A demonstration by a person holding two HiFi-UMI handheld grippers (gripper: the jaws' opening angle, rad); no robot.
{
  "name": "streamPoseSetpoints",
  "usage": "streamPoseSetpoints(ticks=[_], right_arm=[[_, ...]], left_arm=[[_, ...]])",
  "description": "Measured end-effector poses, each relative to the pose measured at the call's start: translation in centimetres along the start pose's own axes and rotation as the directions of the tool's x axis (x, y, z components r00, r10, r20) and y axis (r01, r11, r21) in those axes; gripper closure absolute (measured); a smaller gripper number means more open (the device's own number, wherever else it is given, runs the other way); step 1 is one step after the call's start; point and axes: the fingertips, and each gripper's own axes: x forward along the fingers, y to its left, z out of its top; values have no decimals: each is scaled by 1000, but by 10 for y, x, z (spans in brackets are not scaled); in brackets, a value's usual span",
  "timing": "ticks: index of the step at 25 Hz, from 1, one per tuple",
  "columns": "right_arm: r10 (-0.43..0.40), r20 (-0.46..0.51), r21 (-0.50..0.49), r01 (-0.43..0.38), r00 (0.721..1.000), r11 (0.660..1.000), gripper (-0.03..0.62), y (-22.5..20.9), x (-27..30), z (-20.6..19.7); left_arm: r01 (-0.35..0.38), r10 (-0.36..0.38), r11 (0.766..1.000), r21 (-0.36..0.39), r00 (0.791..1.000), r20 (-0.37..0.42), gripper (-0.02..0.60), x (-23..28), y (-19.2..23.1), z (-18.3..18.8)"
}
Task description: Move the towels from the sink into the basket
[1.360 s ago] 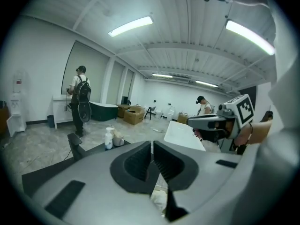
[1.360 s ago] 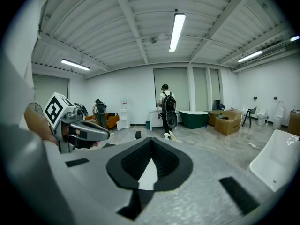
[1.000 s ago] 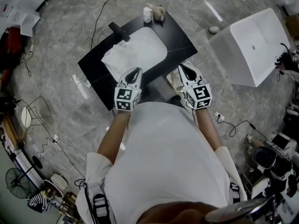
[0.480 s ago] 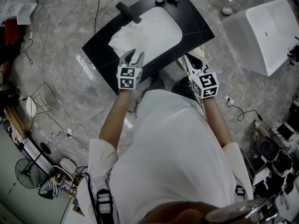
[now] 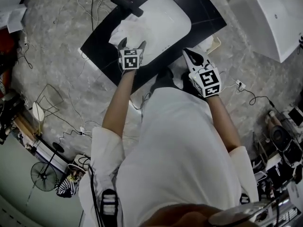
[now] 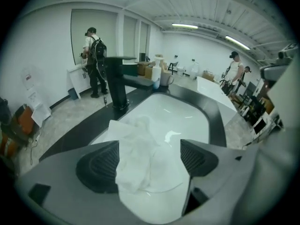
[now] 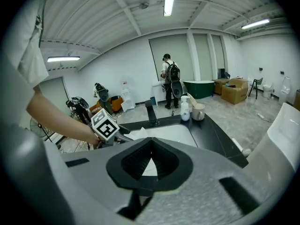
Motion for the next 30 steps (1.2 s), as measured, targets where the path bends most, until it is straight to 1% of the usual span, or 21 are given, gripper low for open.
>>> streamPoseSetpoints(ticks=[2, 5, 9, 12, 14, 16, 17, 20, 22, 26, 28, 30], right_arm=[[0, -7, 15, 0, 1000, 1000, 595, 0, 6, -3], [4, -25, 32, -3, 1000, 999, 595, -1, 16, -11], [8, -39, 61, -6, 999, 998, 595, -3, 27, -19], [11, -41, 84, -8, 999, 996, 595, -6, 34, -24], [15, -48, 96, -11, 999, 995, 595, -6, 38, -30], [21, -63, 102, -15, 998, 995, 595, -6, 43, -37], [24, -73, 103, -16, 997, 995, 595, -6, 46, -41], [31, -117, 101, -19, 993, 995, 595, -10, 60, -59], [36, -138, 97, -22, 990, 995, 595, -12, 70, -70], [54, -149, 103, -39, 987, 994, 595, -7, 85, -83], [61, -151, 110, -44, 987, 993, 595, -3, 89, -87], [62, -154, 116, -44, 986, 992, 595, 0, 91, -91]], left_arm=[[-21, 20, 1000, -16, 999, -47, 180, 21, 13, -5], [-61, 61, 998, 5, 993, -100, 144, 58, 34, -12], [-82, 86, 996, 29, 972, -219, 118, 96, 51, -28], [-89, 99, 995, 53, 962, -255, 104, 118, 62, -34], [-88, 111, 992, 91, 948, -297, 87, 129, 66, -44], [-77, 126, 986, 151, 928, -352, 67, 140, 67, -59], [-69, 128, 983, 168, 920, -371, 60, 144, 67, -66], [-32, 104, 983, 183, 912, -397, 55, 156, 64, -78], [11, 67, 983, 185, 910, -408, 51, 162, 55, -82], [96, -26, 985, 146, 906, -424, 30, 179, 27, -93], [105, -34, 984, 145, 905, -424, 26, 189, 17, -98], [84, -8, 984, 159, 906, -424, 26, 197, 14, -101]])
